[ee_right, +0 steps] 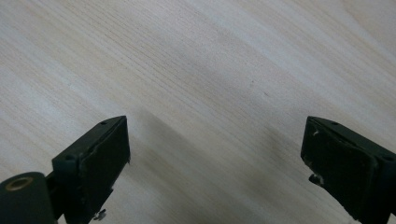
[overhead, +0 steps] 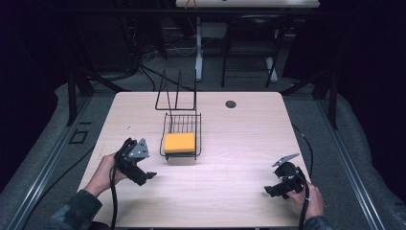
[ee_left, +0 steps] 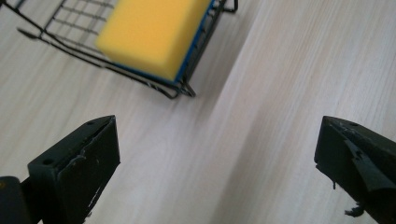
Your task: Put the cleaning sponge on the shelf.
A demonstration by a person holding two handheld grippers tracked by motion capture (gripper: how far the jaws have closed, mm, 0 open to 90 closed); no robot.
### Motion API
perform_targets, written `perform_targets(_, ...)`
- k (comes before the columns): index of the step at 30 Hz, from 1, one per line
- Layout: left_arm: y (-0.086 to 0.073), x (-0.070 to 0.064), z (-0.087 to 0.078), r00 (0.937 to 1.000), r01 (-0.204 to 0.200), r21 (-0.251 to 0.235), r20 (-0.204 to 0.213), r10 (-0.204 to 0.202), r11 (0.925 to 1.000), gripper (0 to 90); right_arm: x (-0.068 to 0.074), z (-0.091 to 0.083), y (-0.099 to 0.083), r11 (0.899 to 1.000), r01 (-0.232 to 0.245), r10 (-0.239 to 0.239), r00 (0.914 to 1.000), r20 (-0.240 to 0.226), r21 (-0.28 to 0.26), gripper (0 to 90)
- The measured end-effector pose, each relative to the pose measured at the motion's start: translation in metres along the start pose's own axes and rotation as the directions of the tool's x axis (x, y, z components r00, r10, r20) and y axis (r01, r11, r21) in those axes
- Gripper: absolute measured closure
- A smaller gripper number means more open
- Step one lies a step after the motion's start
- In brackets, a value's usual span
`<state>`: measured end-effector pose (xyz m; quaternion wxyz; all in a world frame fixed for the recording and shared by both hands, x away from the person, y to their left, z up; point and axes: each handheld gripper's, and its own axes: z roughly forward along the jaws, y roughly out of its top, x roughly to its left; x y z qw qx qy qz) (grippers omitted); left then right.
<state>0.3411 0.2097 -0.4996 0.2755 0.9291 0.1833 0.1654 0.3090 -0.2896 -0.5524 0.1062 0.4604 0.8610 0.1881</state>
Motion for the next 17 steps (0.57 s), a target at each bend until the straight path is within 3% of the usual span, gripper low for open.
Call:
perform_targets(4, -0.012, -0.009, 0.001, 0.9968, 0.076, -0.009, -0.027, -0.076, 0.9971, 0.2, 0.000, 0.001, 0.000, 1.000, -0.001, 0.001, 1.0000, 0.001, 0.004, 7.7)
perform_targets(7, -0.021, -0.012, 0.003, 0.9890, 0.142, -0.022, -0.041, -0.142, 0.9897, 0.2, 0.000, 0.002, 0.000, 1.000, -0.001, 0.001, 1.0000, 0.002, -0.001, 7.7)
perform_targets(13, -0.031, -0.011, 0.004, 0.9811, 0.186, -0.014, -0.053, -0.186, 0.9825, 0.2, 0.001, 0.001, 0.000, 1.000, 0.007, -0.007, 1.0000, 0.003, 0.004, 7.7)
perform_targets(17, -0.031, -0.008, 0.006, 0.9792, 0.197, -0.022, -0.046, -0.198, 0.9802, 0.2, 0.000, 0.001, 0.000, 1.000, 0.003, -0.003, 1.0000, 0.005, 0.003, 7.8)
